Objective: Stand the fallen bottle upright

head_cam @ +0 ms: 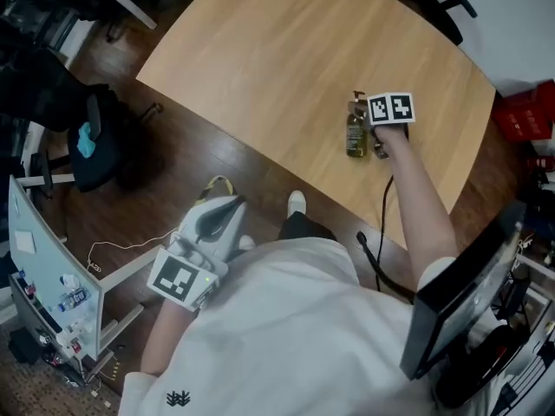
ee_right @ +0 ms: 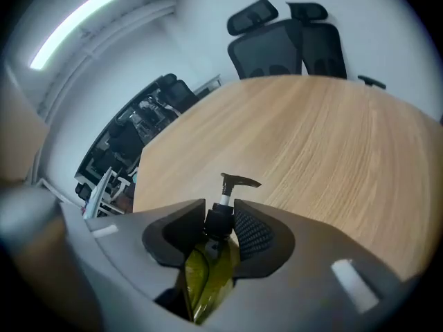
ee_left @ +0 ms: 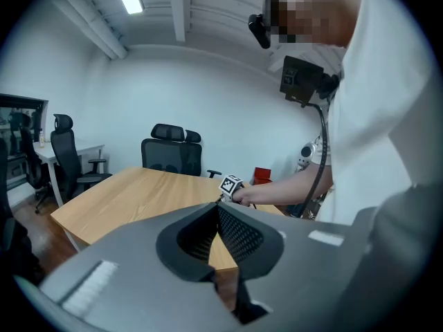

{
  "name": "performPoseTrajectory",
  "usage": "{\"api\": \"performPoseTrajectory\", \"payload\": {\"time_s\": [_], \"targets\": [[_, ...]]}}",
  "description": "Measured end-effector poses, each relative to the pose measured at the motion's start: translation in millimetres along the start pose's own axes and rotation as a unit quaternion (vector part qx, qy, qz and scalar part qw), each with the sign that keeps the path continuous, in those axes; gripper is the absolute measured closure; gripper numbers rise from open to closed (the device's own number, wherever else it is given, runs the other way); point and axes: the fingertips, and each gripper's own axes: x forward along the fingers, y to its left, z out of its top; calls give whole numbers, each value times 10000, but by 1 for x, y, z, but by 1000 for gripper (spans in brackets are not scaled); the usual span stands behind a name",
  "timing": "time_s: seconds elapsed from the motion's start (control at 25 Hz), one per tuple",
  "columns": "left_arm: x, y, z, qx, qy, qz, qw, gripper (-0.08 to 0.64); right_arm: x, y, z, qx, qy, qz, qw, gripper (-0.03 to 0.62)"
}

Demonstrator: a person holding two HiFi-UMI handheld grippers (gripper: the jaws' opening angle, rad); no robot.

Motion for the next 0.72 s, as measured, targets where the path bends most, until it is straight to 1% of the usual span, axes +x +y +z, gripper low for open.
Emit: {"api": "performPoseTrajectory", "payload": {"time_s": [0.08, 0.16, 0.24, 0.32, 0.44, 0.52, 0.64, 0.72], "targets": [[1, 0, 3, -65, 70, -25, 10000, 561, -18, 14, 14, -374, -483, -89, 9981, 463], [2, 0, 3, -2, 92, -84, 9999, 561, -37, 28, 26, -679, -943, -151, 9931, 465], [6, -3, 5, 42, 102, -154, 9998, 561, -54, 37, 33, -970, -1321, -246, 9862, 468], [11, -5, 9, 27, 124, -219, 9997, 561, -67, 46, 35, -1344, -1619, -423, 9767, 471], [15, -7, 12, 63, 113, -327, 9994, 561, -75, 59, 26, -1929, -1845, -786, 9605, 474], [16, -11, 13, 77, 112, -382, 9992, 561, -75, 66, 17, -2190, -1923, -940, 9520, 474], [14, -13, 10, 70, 173, -436, 9989, 561, -75, 74, 11, -2445, -2066, -1113, 9408, 474], [11, -14, 10, 83, 176, -466, 9987, 561, -76, 74, 13, -2515, -2122, -1212, 9365, 471]]}}
